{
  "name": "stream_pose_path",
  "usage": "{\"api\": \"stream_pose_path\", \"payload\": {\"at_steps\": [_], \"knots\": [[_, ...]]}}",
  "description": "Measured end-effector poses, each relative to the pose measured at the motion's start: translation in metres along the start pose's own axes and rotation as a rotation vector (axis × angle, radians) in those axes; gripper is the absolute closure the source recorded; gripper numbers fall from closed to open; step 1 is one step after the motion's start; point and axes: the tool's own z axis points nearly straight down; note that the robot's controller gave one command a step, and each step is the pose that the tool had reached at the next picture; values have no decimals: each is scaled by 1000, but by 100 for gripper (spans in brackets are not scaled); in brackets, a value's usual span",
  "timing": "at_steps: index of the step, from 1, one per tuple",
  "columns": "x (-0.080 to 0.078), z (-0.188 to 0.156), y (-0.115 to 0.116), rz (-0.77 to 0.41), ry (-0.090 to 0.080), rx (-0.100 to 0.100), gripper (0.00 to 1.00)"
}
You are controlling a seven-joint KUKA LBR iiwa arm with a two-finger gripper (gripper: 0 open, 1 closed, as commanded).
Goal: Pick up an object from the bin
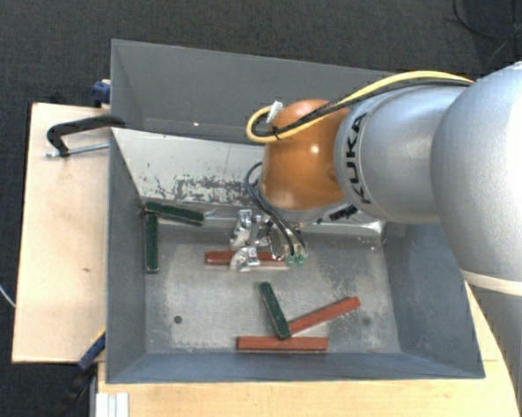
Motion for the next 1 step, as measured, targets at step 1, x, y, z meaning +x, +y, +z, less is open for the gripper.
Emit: {"api": "stream_pose_path", "payload": {"at_steps": [1], "knots": [[15,-127,13,-81,-3,0,100]]}}
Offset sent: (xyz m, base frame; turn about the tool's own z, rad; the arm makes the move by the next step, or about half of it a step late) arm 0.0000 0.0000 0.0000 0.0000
